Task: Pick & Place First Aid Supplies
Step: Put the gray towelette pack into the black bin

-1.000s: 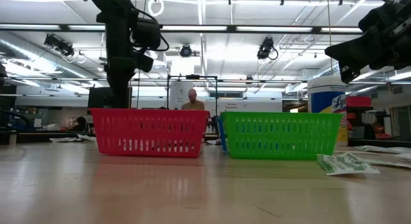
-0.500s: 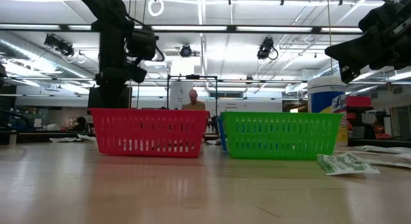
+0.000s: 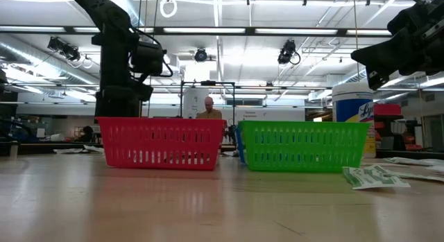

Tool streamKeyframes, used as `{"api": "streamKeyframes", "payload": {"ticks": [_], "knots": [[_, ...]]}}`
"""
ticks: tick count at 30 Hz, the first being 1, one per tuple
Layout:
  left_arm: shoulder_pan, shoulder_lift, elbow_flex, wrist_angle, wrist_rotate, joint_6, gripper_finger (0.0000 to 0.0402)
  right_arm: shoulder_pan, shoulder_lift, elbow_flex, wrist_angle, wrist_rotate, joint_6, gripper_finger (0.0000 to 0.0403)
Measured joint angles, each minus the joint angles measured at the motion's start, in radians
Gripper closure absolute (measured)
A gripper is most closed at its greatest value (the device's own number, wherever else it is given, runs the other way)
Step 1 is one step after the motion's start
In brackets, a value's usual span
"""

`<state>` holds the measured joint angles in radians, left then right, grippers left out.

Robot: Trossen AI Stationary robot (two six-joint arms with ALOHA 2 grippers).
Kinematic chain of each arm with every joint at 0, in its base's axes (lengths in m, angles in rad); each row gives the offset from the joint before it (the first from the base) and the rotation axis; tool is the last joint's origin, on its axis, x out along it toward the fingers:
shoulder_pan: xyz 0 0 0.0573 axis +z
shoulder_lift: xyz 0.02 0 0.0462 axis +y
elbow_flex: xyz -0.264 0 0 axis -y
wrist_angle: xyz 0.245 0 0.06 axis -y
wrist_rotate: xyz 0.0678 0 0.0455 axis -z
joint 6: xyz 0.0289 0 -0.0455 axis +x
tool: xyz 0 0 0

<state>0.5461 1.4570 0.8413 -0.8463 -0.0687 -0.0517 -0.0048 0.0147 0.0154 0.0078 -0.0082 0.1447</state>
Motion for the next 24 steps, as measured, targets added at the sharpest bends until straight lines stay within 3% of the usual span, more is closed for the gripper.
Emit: {"api": "streamKeyframes", "payload": {"ticks": [5,15,24], "knots": [[0.0,0.0,0.0,0.027,0.011,-0.017,0.0097,0.0,0.0,0.0,0.0,0.0,0.0,0.0385],[0.0,0.042,0.0,0.033,0.024,-0.014,0.0029,0.0,0.0,0.0,0.0,0.0,0.0,0.0385],[0.0,0.114,0.0,0.037,0.024,-0.022,0.0029,0.0,0.0,0.0,0.0,0.0,0.0,0.0385]]}}
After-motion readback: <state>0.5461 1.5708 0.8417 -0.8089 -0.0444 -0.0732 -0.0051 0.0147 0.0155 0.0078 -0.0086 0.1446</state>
